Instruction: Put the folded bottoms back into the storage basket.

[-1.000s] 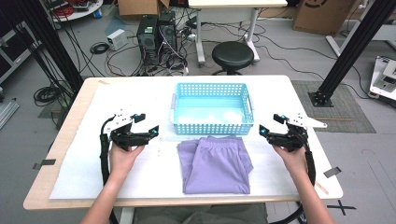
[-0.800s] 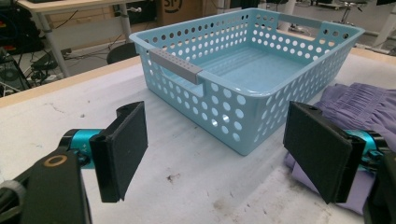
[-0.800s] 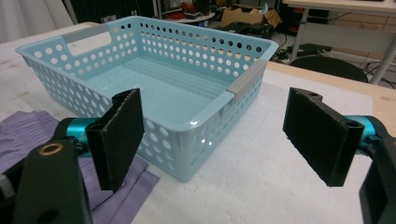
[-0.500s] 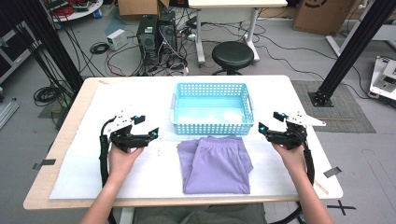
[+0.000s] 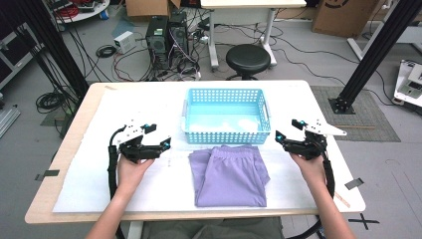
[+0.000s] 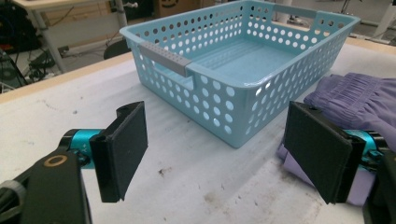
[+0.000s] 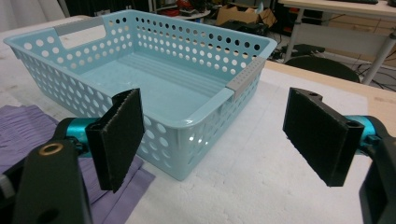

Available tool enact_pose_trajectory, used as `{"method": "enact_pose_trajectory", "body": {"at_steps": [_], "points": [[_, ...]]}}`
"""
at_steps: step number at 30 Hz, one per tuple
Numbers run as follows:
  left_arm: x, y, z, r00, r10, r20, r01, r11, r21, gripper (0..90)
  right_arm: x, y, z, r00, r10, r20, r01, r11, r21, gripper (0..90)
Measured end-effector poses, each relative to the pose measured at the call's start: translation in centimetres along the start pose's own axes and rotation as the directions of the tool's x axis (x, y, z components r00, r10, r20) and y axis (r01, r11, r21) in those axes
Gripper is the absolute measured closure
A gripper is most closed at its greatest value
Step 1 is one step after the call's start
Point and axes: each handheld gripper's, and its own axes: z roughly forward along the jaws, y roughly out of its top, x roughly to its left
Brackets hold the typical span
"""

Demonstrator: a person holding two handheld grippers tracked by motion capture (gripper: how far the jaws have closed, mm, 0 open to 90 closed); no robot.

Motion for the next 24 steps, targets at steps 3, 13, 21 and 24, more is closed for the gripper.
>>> {"method": "enact_pose_trajectory", "body": {"at_steps": [3,13,21,24], "points": [[-0.4,0.0,0.1,0.9999,-0.008,0.008,0.008,1.0000,-0.006,22.2,0.2,-0.1,-0.2,0.9999,-0.009,0.014,0.009,1.000,0.000,20.9],[-3.2,-0.1,0.1,0.9985,-0.018,0.052,0.018,0.9998,0.002,30.7,1.1,-0.7,-1.8,0.9984,-0.045,0.035,0.046,0.999,-0.026,25.9],[-5.2,-1.1,-0.3,0.9867,-0.099,0.129,0.090,0.9933,0.073,30.2,2.6,-1.4,-2.8,0.9963,-0.074,0.044,0.075,0.997,-0.024,27.9],[-5.8,-1.5,-0.4,0.9802,-0.125,0.153,0.109,0.9884,0.105,30.2,3.3,-1.8,-2.9,0.9962,-0.077,0.040,0.078,0.997,-0.014,27.9]]}}
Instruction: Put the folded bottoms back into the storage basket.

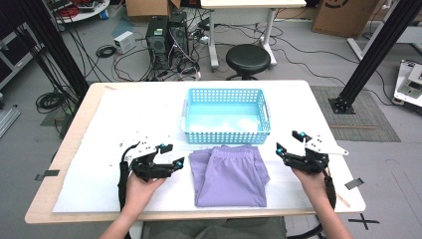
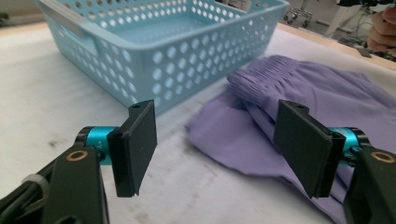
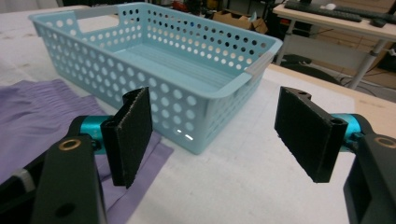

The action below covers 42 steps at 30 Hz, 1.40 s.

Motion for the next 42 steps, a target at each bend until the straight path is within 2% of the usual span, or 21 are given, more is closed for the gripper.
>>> {"method": "enact_pose_trajectory", "body": {"at_steps": [1,5,8,10,16,19,21,24,27,29,31,34,37,39,42], "points": [[-0.2,-0.1,0.0,1.0000,-0.005,0.005,0.005,1.0000,0.008,30.2,0.2,-0.1,0.0,1.0000,-0.003,-0.003,0.003,1.000,0.001,27.9],[-1.0,-0.6,0.2,0.9997,-0.016,-0.020,0.017,0.9987,0.048,30.8,1.0,-0.7,-0.3,0.9999,-0.015,-0.007,0.015,1.000,0.014,27.9],[-1.5,-0.9,0.3,0.9994,-0.034,-0.004,0.034,0.9974,0.064,30.8,1.3,-1.0,-0.6,0.9998,-0.010,-0.014,0.011,1.000,0.022,27.9],[-2.0,-1.0,0.4,0.9991,-0.041,0.006,0.040,0.9969,0.067,30.6,1.6,-1.1,-0.8,0.9996,0.012,-0.027,-0.011,1.000,0.027,27.9],[-4.1,-1.2,1.1,0.9984,-0.054,0.018,0.052,0.9965,0.065,30.6,2.9,-1.3,-1.3,0.9989,-0.001,-0.047,0.003,1.000,0.029,27.8],[-5.1,-1.2,1.7,0.9980,-0.054,0.034,0.051,0.9957,0.078,30.6,3.5,-1.3,-1.2,0.9985,-0.030,-0.046,0.032,0.999,0.032,27.8],[-5.7,-1.3,2.2,0.9976,-0.058,0.039,0.054,0.9942,0.093,30.7,3.7,-1.3,-1.2,0.9984,-0.024,-0.051,0.026,0.999,0.035,27.9],[-6.3,-1.6,3.0,0.9974,-0.067,0.028,0.063,0.9903,0.124,31.8,3.9,-1.4,-1.3,0.9981,-0.013,-0.061,0.016,0.999,0.040,27.8],[-6.8,-1.7,3.6,0.9975,-0.068,0.019,0.065,0.9874,0.144,31.9,4.0,-1.6,-1.2,0.9980,-0.023,-0.058,0.025,0.999,0.046,27.9],[-7.1,-1.6,3.8,0.9991,-0.042,0.001,0.041,0.9866,0.158,32.8,4.0,-1.7,-1.1,0.9980,-0.021,-0.059,0.024,0.998,0.053,27.8],[-7.2,-1.7,4.1,0.9994,-0.021,-0.026,0.025,0.9815,0.190,35.7,4.1,-1.8,-1.0,0.9980,-0.017,-0.061,0.021,0.998,0.061,27.8],[-6.8,-1.8,4.3,0.9978,-0.039,-0.053,0.049,0.9738,0.222,35.7,4.2,-1.8,-1.0,0.9977,-0.019,-0.065,0.023,0.998,0.065,27.8],[-6.5,-1.8,4.0,0.9963,-0.027,-0.081,0.046,0.9691,0.242,35.7,4.3,-1.9,-1.0,0.9975,-0.014,-0.069,0.019,0.997,0.074,27.8],[-6.3,-1.9,3.9,0.9952,-0.051,-0.084,0.070,0.9667,0.246,35.7,4.4,-1.9,-0.9,0.9973,-0.015,-0.072,0.021,0.996,0.081,27.7],[-6.1,-1.9,3.9,0.9947,-0.067,-0.078,0.085,0.9627,0.257,35.7,4.7,-2.0,-1.0,0.9967,-0.009,-0.080,0.017,0.995,0.096,27.0]]}}
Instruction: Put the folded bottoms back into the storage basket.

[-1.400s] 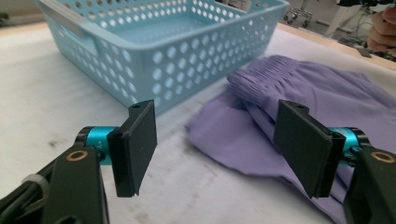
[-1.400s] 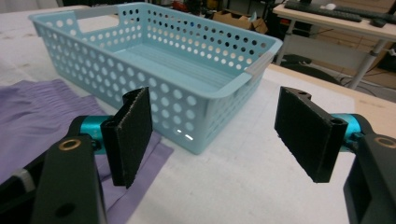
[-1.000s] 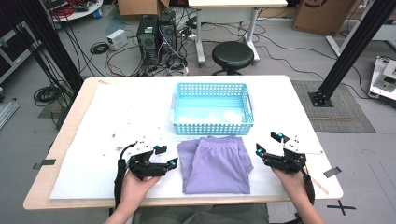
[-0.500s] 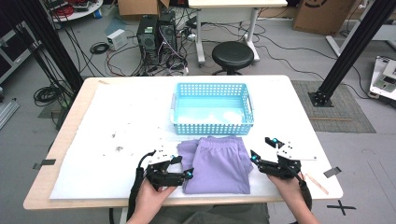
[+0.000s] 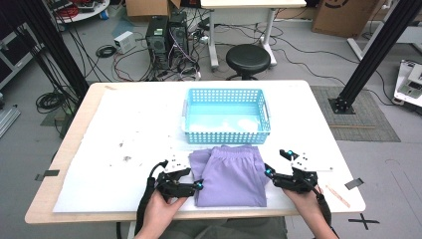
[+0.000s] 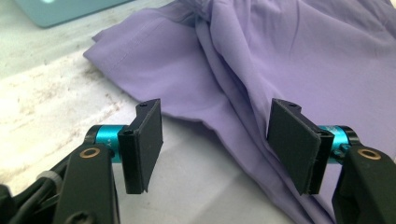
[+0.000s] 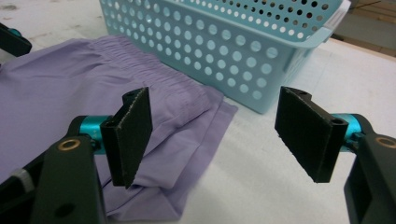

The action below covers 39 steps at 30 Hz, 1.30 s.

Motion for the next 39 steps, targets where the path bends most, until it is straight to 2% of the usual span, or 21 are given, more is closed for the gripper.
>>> {"method": "enact_pose_trajectory", "body": {"at_steps": [6,12,16,19,23,25,26,28,32,39], "points": [[0.1,0.0,0.0,0.9979,-0.047,0.046,0.048,0.9987,-0.020,35.7,1.3,0.2,-0.4,0.9994,0.008,-0.034,-0.008,1.000,-0.003,25.0],[-0.2,0.0,0.3,0.9951,-0.068,0.072,0.068,0.9977,-0.004,35.3,2.4,0.0,0.3,0.9988,0.020,-0.045,-0.017,0.998,0.059,24.1],[-0.5,0.1,-0.1,0.9964,-0.050,0.069,0.052,0.9980,-0.035,35.3,2.5,-0.2,0.7,0.9992,0.018,-0.036,-0.015,0.996,0.085,24.1],[-0.6,0.2,-0.1,0.9966,-0.043,0.071,0.046,0.9978,-0.048,34.8,2.4,-0.3,0.7,0.9992,0.023,-0.033,-0.021,0.996,0.084,24.1],[-1.3,0.3,0.4,0.9992,0.005,0.041,-0.004,0.9999,-0.011,34.9,2.3,-0.3,0.7,0.9991,0.023,-0.036,-0.020,0.996,0.083,24.1],[-1.2,0.3,0.5,0.9993,0.037,0.000,-0.037,0.9992,0.013,34.9,2.4,-0.3,0.7,0.9991,0.022,-0.036,-0.019,0.996,0.089,24.1],[-1.0,0.3,0.4,0.9994,0.032,-0.013,-0.032,0.9993,0.018,34.9,2.5,-0.3,0.7,0.9990,0.022,-0.039,-0.018,0.996,0.090,24.1],[-0.5,0.2,0.3,0.9998,0.011,-0.013,-0.011,0.9994,0.032,34.8,2.5,-0.3,0.8,0.9989,0.020,-0.043,-0.016,0.995,0.094,24.1],[-0.2,0.0,0.3,0.9991,-0.041,0.009,0.040,0.9989,0.025,34.2,2.5,-0.3,0.9,0.9984,0.036,-0.042,-0.031,0.993,0.116,24.1],[-0.2,0.2,0.6,0.9949,-0.087,0.050,0.087,0.9961,0.017,32.7,2.9,-0.4,1.1,0.9953,0.087,-0.043,-0.079,0.984,0.160,24.1]]}}
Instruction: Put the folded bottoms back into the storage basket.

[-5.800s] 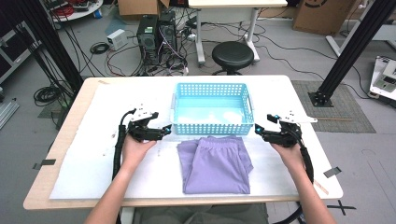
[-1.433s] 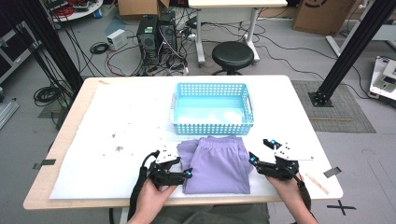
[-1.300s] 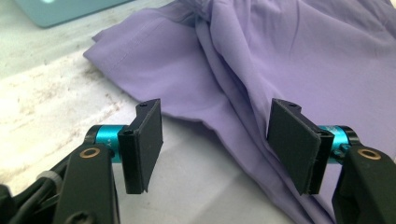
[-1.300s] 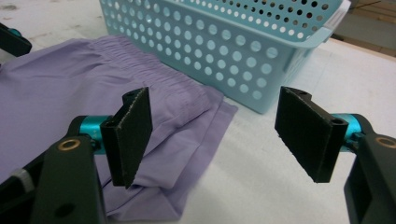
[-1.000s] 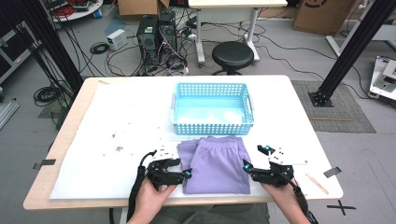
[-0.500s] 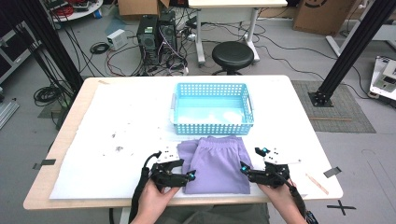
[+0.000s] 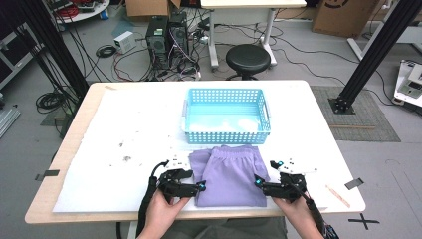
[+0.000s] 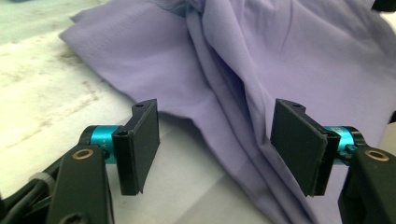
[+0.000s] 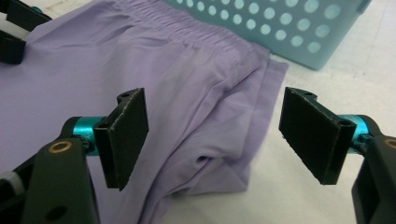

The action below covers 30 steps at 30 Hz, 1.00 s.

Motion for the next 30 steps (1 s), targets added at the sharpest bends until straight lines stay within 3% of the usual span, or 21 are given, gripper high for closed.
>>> {"method": "enact_pose_trajectory", "body": {"at_steps": [6,11,13,16,21,24,30], "points": [[-0.3,0.2,0.4,1.0000,0.005,0.002,-0.005,1.0000,0.001,32.5,0.2,-0.3,0.7,0.9994,0.027,0.019,-0.028,0.997,0.075,24.2],[-0.4,0.3,0.5,0.9999,0.011,0.001,-0.011,0.9999,0.004,33.3,-0.3,-0.2,1.4,0.9972,0.073,0.014,-0.075,0.983,0.165,26.6],[-0.3,0.4,0.6,0.9999,0.012,0.011,-0.012,0.9999,0.005,36.0,-0.3,-0.2,1.7,0.9967,0.079,-0.018,-0.074,0.978,0.194,37.6],[-0.4,0.6,1.0,0.9994,0.016,0.030,-0.016,0.9999,0.006,42.6,0.0,-0.2,1.8,0.9969,0.069,-0.038,-0.061,0.978,0.198,42.9],[-0.5,0.8,1.4,0.9987,0.026,0.043,-0.027,0.9996,0.012,48.4,-0.3,-0.2,1.7,0.9920,0.105,-0.070,-0.089,0.977,0.196,54.3],[-0.5,0.9,1.5,0.9984,0.026,0.050,-0.027,0.9995,0.015,53.5,-0.4,-0.2,1.7,0.9913,0.103,-0.083,-0.085,0.977,0.196,60.4],[-0.5,1.0,1.6,0.9985,0.028,0.047,-0.029,0.9995,0.015,57.8,-0.3,-0.2,1.7,0.9920,0.091,-0.088,-0.072,0.978,0.195,58.0]]}}
